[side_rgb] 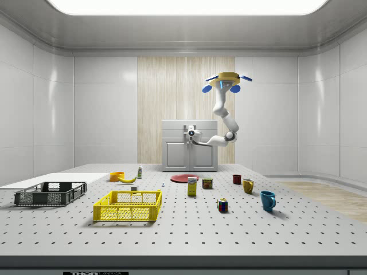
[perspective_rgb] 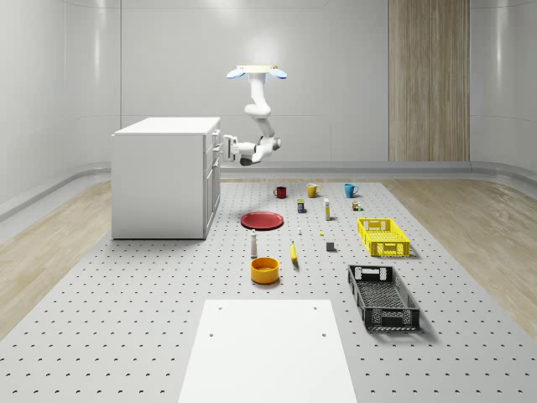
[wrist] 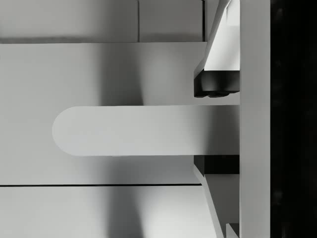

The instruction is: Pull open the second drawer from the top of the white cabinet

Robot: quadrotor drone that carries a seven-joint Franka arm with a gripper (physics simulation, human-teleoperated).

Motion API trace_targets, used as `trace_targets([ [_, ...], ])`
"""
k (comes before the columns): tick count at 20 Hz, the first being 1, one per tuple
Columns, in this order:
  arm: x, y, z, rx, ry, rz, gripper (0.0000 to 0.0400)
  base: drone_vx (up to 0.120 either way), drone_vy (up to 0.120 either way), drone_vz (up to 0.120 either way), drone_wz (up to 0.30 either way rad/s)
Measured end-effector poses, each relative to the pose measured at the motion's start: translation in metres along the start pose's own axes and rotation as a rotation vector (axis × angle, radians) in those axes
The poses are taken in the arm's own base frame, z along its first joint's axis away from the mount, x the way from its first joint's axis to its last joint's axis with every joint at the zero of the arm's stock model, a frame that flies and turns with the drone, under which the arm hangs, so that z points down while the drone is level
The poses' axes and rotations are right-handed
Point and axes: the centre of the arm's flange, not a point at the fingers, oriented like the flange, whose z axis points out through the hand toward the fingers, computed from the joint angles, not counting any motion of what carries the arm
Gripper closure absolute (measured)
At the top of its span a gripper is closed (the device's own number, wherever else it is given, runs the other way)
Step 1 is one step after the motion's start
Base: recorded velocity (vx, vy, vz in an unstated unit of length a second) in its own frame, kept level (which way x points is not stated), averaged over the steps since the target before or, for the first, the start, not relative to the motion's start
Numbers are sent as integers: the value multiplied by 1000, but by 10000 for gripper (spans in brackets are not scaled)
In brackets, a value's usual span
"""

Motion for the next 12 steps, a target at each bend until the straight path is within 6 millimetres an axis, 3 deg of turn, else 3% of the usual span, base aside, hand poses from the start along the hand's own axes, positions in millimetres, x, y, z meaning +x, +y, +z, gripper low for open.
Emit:
trace_targets([
  [6,1,1,-7,2,-2,7,269,0,0,0,0],
  [7,-6,-3,-10,-12,9,43,213,0,0,0,0],
  [12,-2,-1,-14,-5,4,17,251,0,0,0,0],
])
